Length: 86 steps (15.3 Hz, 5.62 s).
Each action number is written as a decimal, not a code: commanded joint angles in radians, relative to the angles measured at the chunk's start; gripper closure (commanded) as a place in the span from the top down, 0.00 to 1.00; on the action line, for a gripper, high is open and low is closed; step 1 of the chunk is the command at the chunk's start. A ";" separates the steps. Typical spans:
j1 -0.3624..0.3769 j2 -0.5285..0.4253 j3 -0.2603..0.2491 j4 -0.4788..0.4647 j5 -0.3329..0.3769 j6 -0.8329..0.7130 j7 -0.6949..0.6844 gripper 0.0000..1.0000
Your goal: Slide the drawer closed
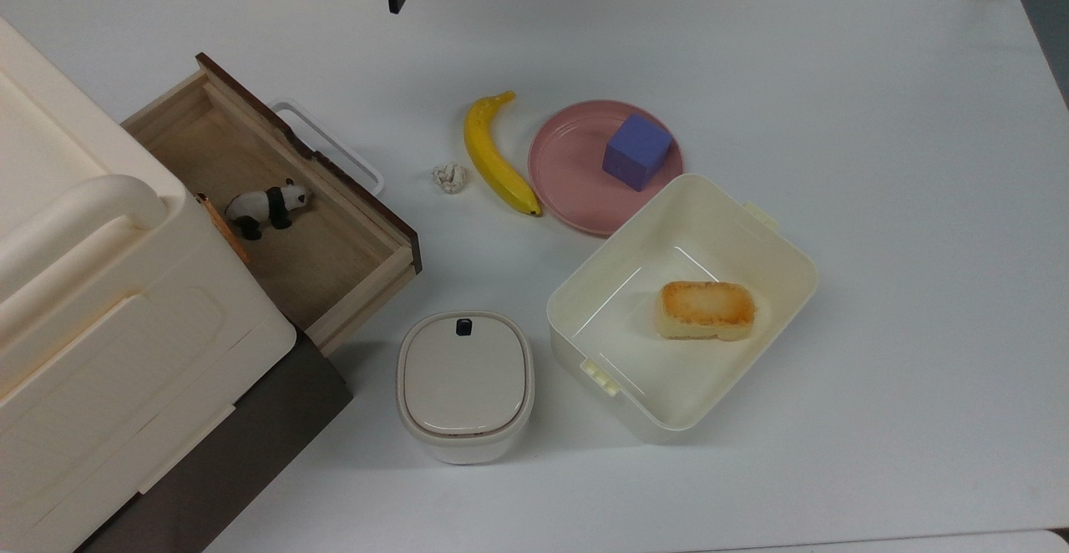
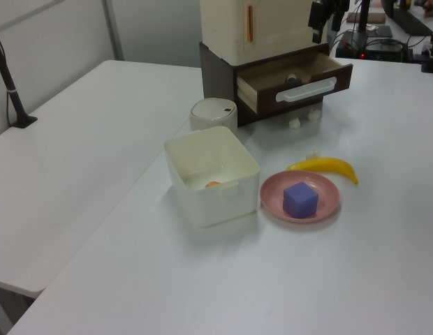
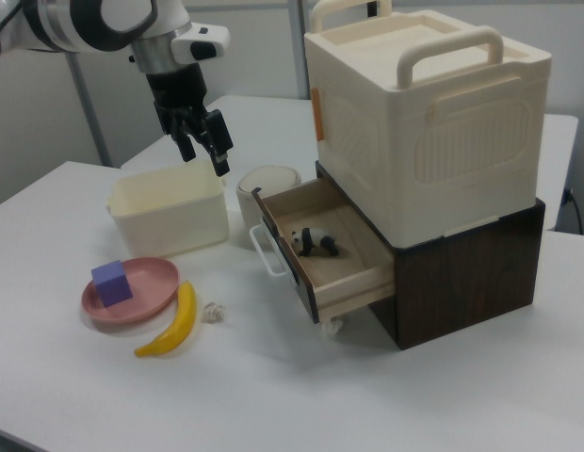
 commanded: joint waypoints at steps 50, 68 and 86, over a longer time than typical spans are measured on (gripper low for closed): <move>0.006 -0.017 -0.032 0.003 -0.013 -0.357 -0.257 0.39; 0.003 0.107 -0.030 -0.201 0.001 -0.054 0.008 0.00; -0.070 0.276 -0.120 -0.209 -0.012 0.468 0.154 0.00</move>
